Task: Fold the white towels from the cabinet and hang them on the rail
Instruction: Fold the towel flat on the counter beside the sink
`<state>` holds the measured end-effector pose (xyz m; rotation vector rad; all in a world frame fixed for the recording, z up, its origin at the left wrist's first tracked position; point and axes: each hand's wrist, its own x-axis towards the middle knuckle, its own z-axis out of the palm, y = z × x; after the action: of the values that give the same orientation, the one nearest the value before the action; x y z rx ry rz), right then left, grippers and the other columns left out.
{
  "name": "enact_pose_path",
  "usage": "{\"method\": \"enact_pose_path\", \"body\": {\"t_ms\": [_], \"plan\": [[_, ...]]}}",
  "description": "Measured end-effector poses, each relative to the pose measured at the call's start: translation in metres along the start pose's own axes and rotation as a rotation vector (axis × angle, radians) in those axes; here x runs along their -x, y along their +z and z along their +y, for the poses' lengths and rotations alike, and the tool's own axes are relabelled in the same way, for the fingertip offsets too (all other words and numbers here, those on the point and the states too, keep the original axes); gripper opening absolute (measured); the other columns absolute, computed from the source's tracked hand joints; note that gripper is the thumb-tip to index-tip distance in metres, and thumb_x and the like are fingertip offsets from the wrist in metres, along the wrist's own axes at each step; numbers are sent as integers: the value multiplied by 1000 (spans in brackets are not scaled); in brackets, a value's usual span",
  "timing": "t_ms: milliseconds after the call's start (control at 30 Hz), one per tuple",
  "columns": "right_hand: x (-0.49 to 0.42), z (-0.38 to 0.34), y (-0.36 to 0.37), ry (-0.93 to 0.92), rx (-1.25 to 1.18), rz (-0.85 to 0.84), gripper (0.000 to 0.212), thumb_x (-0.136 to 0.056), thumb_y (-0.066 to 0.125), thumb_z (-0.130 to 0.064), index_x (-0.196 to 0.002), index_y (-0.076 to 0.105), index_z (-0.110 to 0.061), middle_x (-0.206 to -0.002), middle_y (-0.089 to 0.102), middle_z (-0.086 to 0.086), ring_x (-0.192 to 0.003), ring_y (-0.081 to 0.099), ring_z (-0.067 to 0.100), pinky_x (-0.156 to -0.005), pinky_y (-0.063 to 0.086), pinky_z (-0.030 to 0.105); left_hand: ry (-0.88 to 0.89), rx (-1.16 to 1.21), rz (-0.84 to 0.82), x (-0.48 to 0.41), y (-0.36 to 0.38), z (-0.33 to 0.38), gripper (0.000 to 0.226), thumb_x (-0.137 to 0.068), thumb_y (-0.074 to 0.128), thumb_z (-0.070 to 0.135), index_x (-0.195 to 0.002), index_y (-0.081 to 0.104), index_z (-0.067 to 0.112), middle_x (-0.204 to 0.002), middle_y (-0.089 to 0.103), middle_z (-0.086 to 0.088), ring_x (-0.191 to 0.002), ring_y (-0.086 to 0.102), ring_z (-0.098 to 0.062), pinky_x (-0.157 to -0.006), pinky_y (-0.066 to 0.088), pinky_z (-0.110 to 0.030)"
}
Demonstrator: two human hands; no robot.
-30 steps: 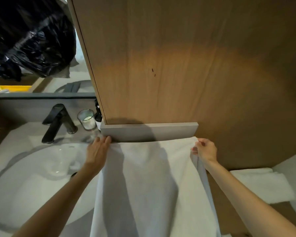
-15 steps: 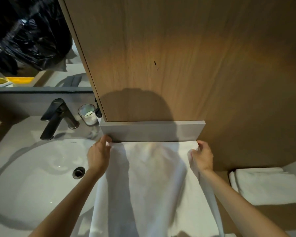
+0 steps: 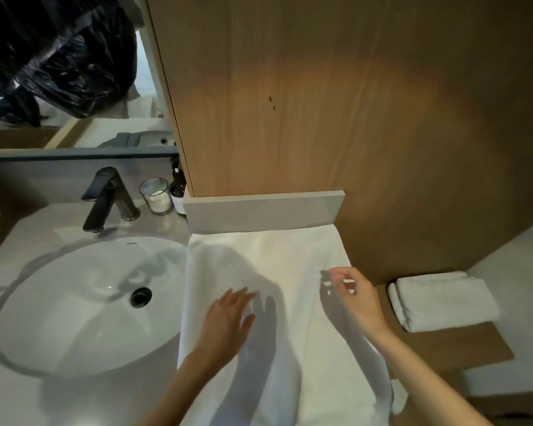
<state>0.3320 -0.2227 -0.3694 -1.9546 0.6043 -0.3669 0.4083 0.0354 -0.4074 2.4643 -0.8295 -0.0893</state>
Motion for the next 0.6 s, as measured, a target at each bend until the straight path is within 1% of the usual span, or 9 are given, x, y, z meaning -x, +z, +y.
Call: {"method": "enact_pose_path", "body": {"t_ms": [67,133,200,267,333,433,500,567,600], "plan": [[30,8,-6,5,27,-20,30,-98,50,-6,-88,66,-29,-96,70,-14,-82,63,1,-68,48,14,-50,-8,-116,23,14,5,49,-98,51,31,-144,39,27,-154,32,2,-144,26,-29,-114,25,-44],[58,20,-11,30,64,-44,27,-98,49,-8,-89,66,-28,-95,71,-13,-76,65,11,-67,51,26,-78,-39,-177,40,24,6,50,-101,41,32,-149,27,30,-159,15,5,-147,11,-31,-116,17,-48],[84,34,-14,93,111,-64,21,-97,51,-10,-91,64,-25,-98,71,-10,-77,66,14,-71,54,33,-83,-36,-194,53,31,5,49,-102,37,31,-150,24,29,-161,11,1,-147,7,-37,-115,14,-55],[107,47,-17,163,158,-81,13,-96,54,-13,-95,61,-24,-99,68,-2,-81,65,15,-76,55,37,-92,-33,-199,60,38,1,49,-103,37,30,-150,25,28,-161,11,-3,-146,2,-42,-115,8,-57],[125,56,-20,252,202,-118,7,-95,58,-18,-102,57,-20,-98,64,4,-86,63,18,-77,53,34,-80,-26,-166,62,44,-1,49,-101,42,27,-149,30,27,-160,13,-6,-144,0,-46,-113,1,-57],[144,64,-19,371,262,-159,20,-94,61,-27,-105,52,-13,-94,61,6,-84,59,15,-67,45,21,-90,-26,-136,63,51,-1,52,-99,49,26,-148,32,28,-159,13,-3,-144,-2,-45,-112,-3,-55],[152,67,-14,402,300,-156,26,-93,61,-34,-100,50,-12,-92,60,8,-82,59,16,-64,42,21,-111,-5,-143,61,54,-2,54,-99,50,27,-148,29,30,-158,7,2,-145,-4,-42,-114,-2,-55],[155,69,-10,419,312,-149,32,-91,61,-41,-98,48,-12,-91,59,6,-81,58,17,-63,41,22,-109,12,-141,59,56,-7,55,-99,47,35,-147,23,30,-156,5,5,-146,-3,-40,-114,1,-57],[156,68,-8,427,315,-149,34,-90,62,-43,-98,48,-12,-90,58,5,-80,57,16,-62,40,21,-118,10,-155,58,57,-10,57,-97,39,47,-147,18,30,-156,3,5,-146,-3,-38,-114,1,-58]]}}
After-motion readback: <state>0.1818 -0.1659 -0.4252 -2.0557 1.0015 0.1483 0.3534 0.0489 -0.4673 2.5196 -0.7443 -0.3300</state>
